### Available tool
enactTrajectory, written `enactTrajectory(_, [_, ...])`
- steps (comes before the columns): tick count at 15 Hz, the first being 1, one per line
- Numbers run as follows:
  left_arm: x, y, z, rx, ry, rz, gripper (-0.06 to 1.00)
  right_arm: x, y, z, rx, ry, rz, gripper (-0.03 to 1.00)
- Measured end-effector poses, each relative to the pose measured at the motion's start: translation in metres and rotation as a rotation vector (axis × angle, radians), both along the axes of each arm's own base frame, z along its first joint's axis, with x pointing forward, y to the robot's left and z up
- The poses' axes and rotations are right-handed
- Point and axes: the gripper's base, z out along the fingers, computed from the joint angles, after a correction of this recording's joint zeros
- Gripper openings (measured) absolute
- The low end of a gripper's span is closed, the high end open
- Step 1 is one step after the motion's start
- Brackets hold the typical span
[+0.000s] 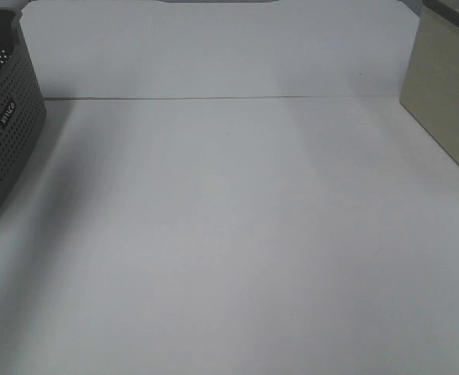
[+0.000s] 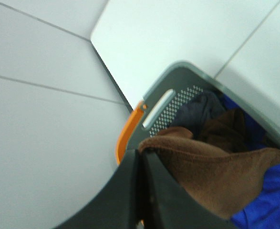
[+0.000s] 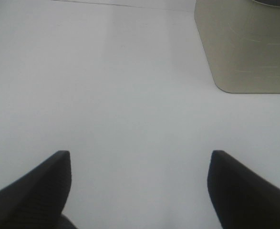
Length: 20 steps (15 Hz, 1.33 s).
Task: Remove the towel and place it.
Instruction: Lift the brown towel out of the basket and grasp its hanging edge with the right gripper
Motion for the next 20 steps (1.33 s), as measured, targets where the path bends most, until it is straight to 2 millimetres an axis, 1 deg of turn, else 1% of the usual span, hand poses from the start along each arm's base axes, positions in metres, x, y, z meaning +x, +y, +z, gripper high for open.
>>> enactTrajectory(1, [-0.009,-0.011,0.012,0.0,-0.067,-0.043,0.0,0.0,0.0,0.0,0.0,0.0,0.0,0.76])
enactTrajectory(2, [-0.012,-0.017,0.017,-0.001,-0.093,-0.065,0.0,0.0,0.0,0.0,0.0,0.0,0.0,0.76])
enactTrajectory(3, [-0.03,-0.038,0.036,-0.004,-0.201,-0.144,0.0,0.0,0.0,0.0,0.0,0.0,0.0,0.76])
enactTrajectory(5, [-0.047,-0.054,0.05,-0.005,-0.273,-0.211,0.0,0.0,0.0,0.0,0.0,0.0,0.0,0.76])
enactTrajectory(6, [-0.055,-0.065,0.055,-0.011,-0.293,-0.254,0.0,0.0,0.0,0.0,0.0,0.0,0.0,0.76])
enactTrajectory(7, [-0.059,-0.071,0.056,-0.012,-0.299,-0.277,0.0,0.0,0.0,0.0,0.0,0.0,0.0,0.76])
enactTrajectory(8, [-0.065,-0.084,0.058,-0.015,-0.305,-0.322,0.0,0.0,0.0,0.0,0.0,0.0,0.0,0.76])
enactTrajectory(9, [-0.074,-0.104,0.059,-0.019,-0.31,-0.397,0.0,0.0,0.0,0.0,-0.002,0.0,0.0,0.76])
enactTrajectory(10, [-0.078,-0.112,0.059,-0.019,-0.311,-0.427,0.0,0.0,0.0,0.0,-0.002,0.0,0.0,0.76])
enactTrajectory(11, [-0.089,-0.133,0.059,0.002,-0.318,-0.513,0.0,0.0,-0.001,0.001,-0.01,-0.008,-0.002,0.76])
enactTrajectory(12, [-0.093,-0.14,0.059,0.018,-0.321,-0.55,0.0,0.001,-0.001,0.003,-0.011,-0.02,-0.004,0.76])
enactTrajectory(13, [-0.101,-0.152,0.059,0.059,-0.329,-0.615,0.0,0.005,0.0,0.009,0.0,-0.049,-0.003,0.76])
enactTrajectory(15, [-0.117,-0.174,0.059,0.136,-0.351,-0.744,0.0,0.029,0.011,0.028,0.069,-0.158,0.071,0.76])
enactTrajectory(16, [-0.123,-0.181,0.059,0.149,-0.358,-0.783,0.0,0.047,0.019,0.036,0.072,-0.204,0.137,0.76])
enactTrajectory(18, [-0.133,-0.191,0.059,0.152,-0.365,-0.835,0.0,0.084,0.037,0.042,0.11,-0.197,0.281,0.73])
enactTrajectory(20, [-0.137,-0.196,0.059,0.151,-0.368,-0.861,0.0,0.12,0.056,0.043,0.131,-0.166,0.466,0.73])
